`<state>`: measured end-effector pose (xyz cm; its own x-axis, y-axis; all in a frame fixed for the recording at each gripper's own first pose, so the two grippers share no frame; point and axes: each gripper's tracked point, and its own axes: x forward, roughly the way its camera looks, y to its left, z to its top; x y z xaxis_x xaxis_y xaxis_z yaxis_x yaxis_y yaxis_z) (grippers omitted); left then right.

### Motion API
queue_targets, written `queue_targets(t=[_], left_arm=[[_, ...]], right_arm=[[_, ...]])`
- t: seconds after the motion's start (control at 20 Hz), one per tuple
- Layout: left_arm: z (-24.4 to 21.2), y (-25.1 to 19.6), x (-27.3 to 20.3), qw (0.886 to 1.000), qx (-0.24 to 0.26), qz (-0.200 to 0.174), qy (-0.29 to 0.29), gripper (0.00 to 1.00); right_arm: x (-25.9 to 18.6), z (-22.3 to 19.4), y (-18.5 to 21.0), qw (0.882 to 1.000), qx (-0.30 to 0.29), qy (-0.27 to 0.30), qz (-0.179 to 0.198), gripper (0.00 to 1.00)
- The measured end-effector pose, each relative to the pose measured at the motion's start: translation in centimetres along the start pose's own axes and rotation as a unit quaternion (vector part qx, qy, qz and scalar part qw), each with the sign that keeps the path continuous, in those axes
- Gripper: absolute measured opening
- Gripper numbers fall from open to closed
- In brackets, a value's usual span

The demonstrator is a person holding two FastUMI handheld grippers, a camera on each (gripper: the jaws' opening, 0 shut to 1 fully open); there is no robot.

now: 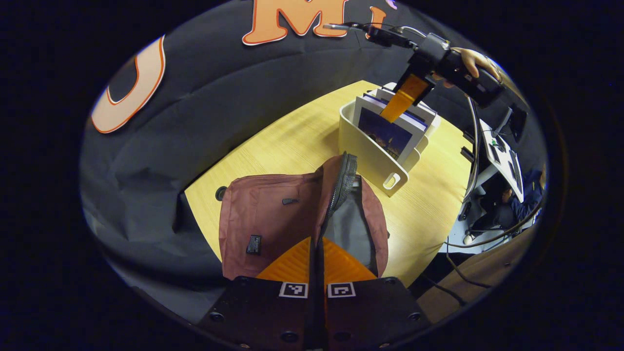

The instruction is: Open the schoolbag, grab two books from the bookshelf and put them into the schoolbag.

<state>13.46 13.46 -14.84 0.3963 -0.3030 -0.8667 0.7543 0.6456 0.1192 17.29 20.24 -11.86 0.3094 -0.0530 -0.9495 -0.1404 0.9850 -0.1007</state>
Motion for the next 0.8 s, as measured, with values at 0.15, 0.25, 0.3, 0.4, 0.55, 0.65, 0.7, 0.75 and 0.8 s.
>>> queue_targets(t=[0.15, 0.25, 0.3, 0.4, 0.55, 0.65, 0.7, 0.75, 0.8], left_arm=[[0.0, -0.1, 0.4, 1.000, -0.002, -0.003, 0.002, 0.01], [0.0, 0.3, 0.3, 1.000, 0.000, 0.000, 0.003, 0.01], [0.1, 0.5, 0.3, 1.000, 0.001, 0.003, 0.003, 0.01], [0.1, 0.6, 0.2, 1.000, 0.001, 0.006, 0.003, 0.01], [0.2, 0.7, 0.0, 1.000, 0.003, 0.009, 0.002, 0.01], [0.4, 0.8, -0.1, 1.000, 0.009, 0.013, 0.002, 0.01], [0.6, 0.9, -0.3, 1.000, 0.010, 0.014, 0.001, 0.01], [0.7, 0.7, -0.2, 1.000, 0.009, 0.014, 0.001, 0.01], [0.6, 0.6, -0.1, 1.000, 0.008, 0.012, 0.002, 0.01]], right_arm=[[2.0, 0.1, 0.0, 1.000, 0.015, 0.017, -0.005, 0.99], [2.7, 0.4, -0.4, 0.999, 0.018, 0.020, -0.020, 0.97], [3.2, 0.4, -0.5, 0.999, 0.020, 0.023, -0.021, 0.91], [3.9, 0.7, -0.9, 0.999, 0.019, 0.025, -0.028, 0.78], [4.1, 0.6, -0.6, 0.999, 0.034, 0.030, -0.023, 0.43], [4.4, 0.9, -1.0, 0.999, 0.024, 0.023, -0.024, 0.37], [4.3, 0.8, -0.8, 0.999, 0.025, 0.020, -0.023, 0.36], [4.1, 0.8, -0.8, 0.999, 0.025, 0.017, -0.023, 0.35], [3.7, 0.8, -0.9, 0.999, 0.026, 0.012, -0.023, 0.34]])
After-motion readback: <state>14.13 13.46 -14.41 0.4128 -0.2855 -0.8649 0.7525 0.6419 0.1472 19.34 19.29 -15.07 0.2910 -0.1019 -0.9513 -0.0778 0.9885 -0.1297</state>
